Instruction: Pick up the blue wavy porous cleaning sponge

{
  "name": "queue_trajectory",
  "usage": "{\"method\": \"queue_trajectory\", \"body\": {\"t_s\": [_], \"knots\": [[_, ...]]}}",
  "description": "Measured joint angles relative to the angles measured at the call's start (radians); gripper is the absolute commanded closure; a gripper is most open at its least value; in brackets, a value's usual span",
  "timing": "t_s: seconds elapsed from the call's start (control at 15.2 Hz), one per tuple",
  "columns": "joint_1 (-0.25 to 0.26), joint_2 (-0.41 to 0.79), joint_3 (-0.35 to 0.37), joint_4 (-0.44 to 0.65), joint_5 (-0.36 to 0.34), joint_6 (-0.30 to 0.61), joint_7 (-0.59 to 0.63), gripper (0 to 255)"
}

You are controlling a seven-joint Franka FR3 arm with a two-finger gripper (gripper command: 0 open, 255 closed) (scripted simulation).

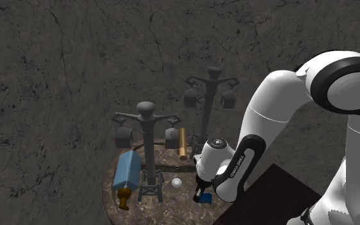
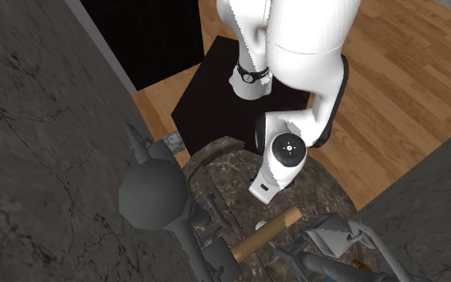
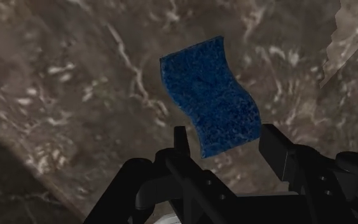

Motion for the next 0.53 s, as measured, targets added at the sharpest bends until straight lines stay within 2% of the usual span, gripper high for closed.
{"method": "queue_trajectory", "body": {"t_s": [0.53], "knots": [[-0.042,-0.147,0.048,-0.038,0.026,-0.108,-0.013,255]]}}
